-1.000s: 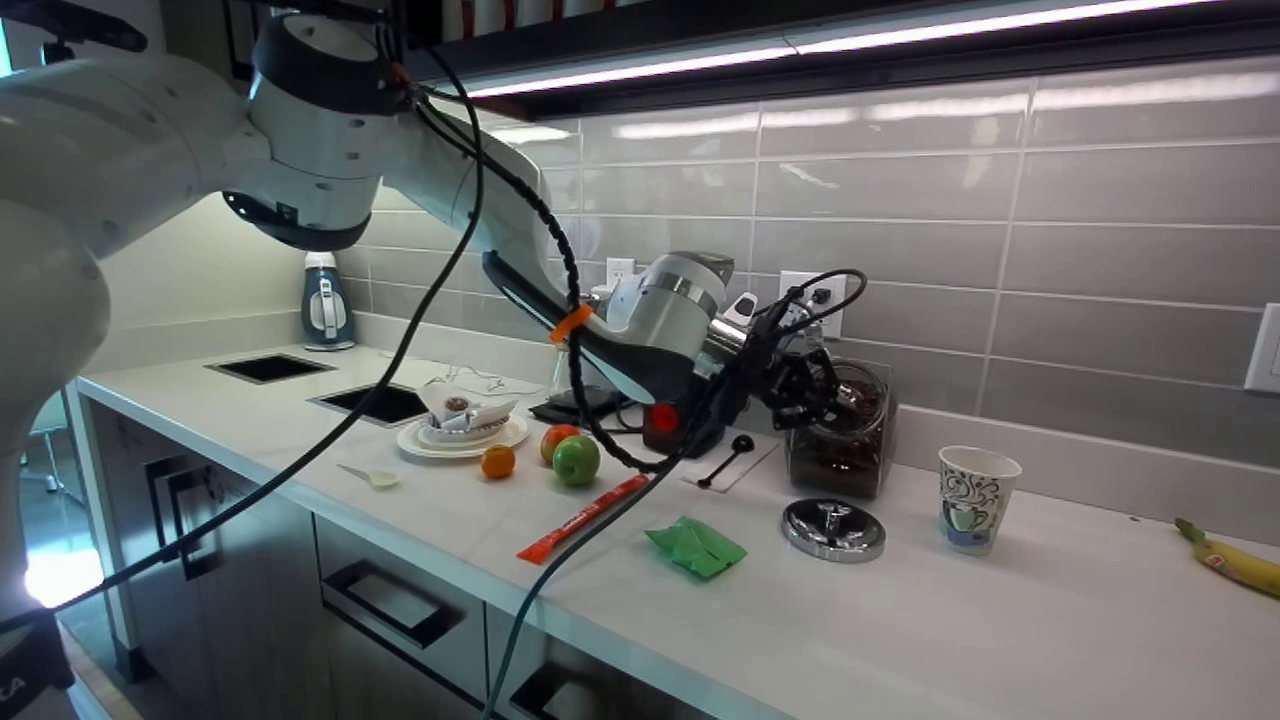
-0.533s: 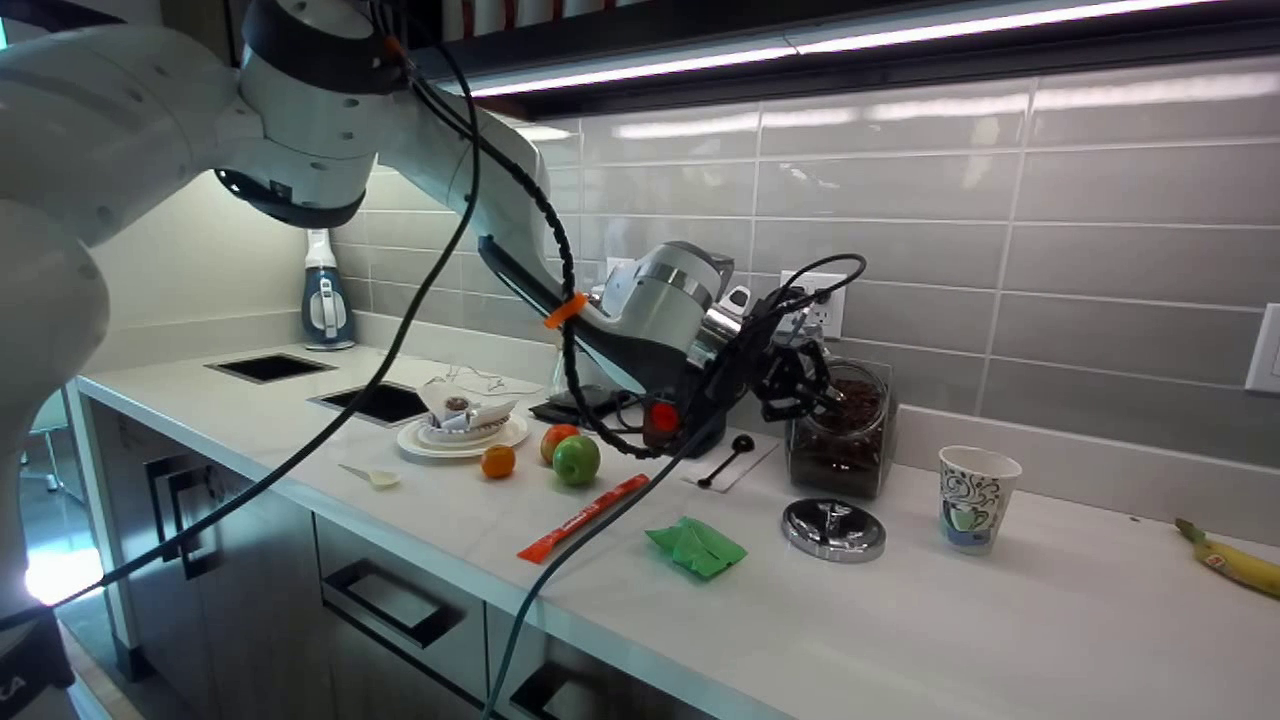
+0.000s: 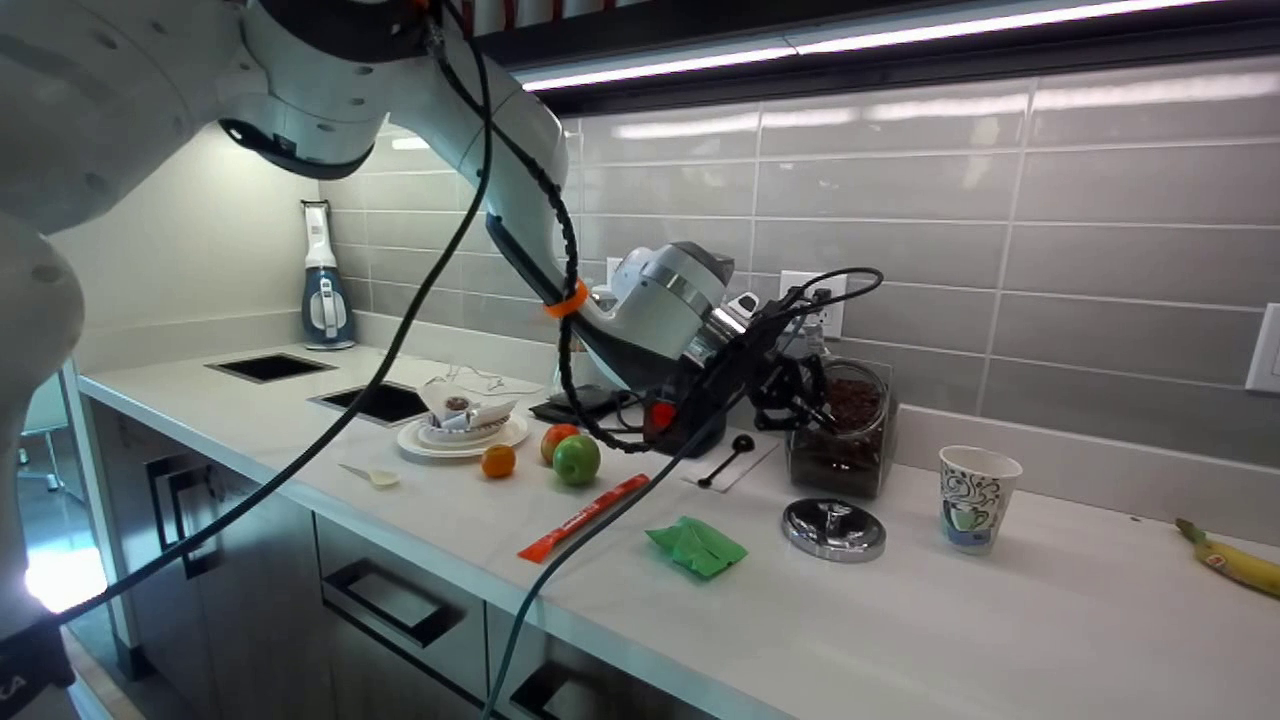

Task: Transfer a spoonful of contents from the container into the cup

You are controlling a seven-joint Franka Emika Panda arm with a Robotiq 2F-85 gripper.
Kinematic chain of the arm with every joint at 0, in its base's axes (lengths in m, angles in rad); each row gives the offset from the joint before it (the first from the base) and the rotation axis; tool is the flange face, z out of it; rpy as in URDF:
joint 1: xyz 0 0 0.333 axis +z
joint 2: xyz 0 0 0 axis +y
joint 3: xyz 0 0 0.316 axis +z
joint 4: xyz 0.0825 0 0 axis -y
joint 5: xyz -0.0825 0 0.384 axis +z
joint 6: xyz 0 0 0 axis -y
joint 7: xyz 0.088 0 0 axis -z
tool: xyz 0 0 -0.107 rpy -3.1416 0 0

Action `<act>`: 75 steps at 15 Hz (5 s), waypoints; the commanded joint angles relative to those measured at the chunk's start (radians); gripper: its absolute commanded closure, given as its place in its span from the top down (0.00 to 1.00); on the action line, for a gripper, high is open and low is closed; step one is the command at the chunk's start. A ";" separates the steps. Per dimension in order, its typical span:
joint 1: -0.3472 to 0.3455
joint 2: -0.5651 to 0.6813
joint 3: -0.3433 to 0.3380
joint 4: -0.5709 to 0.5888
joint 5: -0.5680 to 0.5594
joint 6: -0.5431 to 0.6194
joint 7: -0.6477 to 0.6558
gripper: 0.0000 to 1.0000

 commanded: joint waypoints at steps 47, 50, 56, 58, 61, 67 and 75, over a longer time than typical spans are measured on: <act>-0.630 0.172 0.704 0.761 0.652 -0.726 -0.657 0.01; -0.607 0.164 0.685 0.726 0.608 -0.697 -0.644 0.01; -0.543 0.137 0.633 0.647 0.470 -0.607 -0.587 0.01; -0.514 0.125 0.608 0.601 0.421 -0.558 -0.536 0.01; -0.473 0.106 0.566 0.533 0.364 -0.506 -0.475 0.01; -0.400 0.050 0.497 0.407 0.198 -0.457 -0.322 0.01; -0.361 -0.007 0.488 0.298 -0.013 -0.467 -0.088 0.01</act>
